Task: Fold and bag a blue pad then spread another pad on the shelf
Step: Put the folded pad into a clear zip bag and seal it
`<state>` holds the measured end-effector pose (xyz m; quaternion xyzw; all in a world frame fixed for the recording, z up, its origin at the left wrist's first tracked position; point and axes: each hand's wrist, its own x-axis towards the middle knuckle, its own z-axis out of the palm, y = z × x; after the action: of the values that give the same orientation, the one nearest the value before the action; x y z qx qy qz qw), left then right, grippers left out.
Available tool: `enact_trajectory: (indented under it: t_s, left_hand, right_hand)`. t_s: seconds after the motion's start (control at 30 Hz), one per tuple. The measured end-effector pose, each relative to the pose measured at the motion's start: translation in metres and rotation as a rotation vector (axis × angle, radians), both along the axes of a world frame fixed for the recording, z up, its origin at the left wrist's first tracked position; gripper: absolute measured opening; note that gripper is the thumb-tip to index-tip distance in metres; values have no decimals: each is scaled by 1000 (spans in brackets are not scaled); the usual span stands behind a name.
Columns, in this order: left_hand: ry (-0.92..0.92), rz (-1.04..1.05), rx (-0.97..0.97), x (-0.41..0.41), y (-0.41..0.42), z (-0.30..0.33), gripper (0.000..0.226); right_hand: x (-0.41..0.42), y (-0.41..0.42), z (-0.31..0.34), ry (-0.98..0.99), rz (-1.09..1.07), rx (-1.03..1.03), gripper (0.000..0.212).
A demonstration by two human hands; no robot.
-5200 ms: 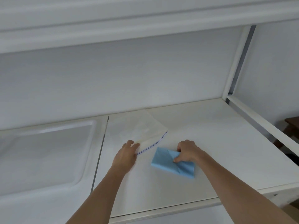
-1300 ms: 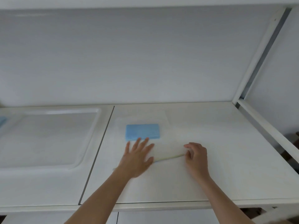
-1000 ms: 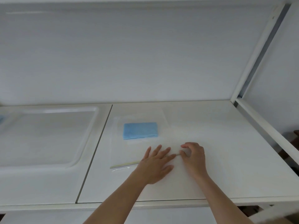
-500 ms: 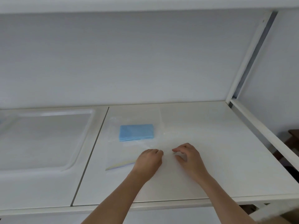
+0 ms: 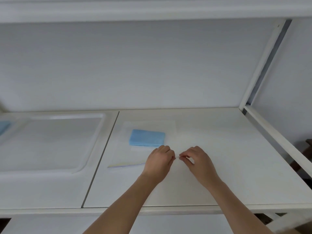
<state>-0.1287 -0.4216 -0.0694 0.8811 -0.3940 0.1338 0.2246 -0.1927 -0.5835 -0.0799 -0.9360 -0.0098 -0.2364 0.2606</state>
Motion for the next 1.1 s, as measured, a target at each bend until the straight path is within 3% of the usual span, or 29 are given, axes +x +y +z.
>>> enact_trajectory:
  t_s: [0.17,0.43,0.77,0.83,0.93,1.03,1.1]
  left_hand:
    - [15,-23,0,0,3,1,3]
    - [58,18,6,-7,1,8,11]
    - [212,89,-58,-3,21,17,14]
    - [220,101,-62,-3,24,18,15]
    - [206,93,-72,-3,23,19,14]
    - [186,72,-77,-4,24,19,15]
    - [173,68,-81,-3,27,18,15]
  right_hand:
    - [-1,7,9,-61,21,-127,4]
    - [1,15,14,-110,-27,-335,19]
    - [-3,8,20,-127,-64,-185,14]
    - [-3,6,21,-127,-15,-193,6]
    - [0,9,22,-102,25,-244,16]
    - [4,13,22,-115,43,-278,3]
    - [5,13,20,-124,28,-275,9]
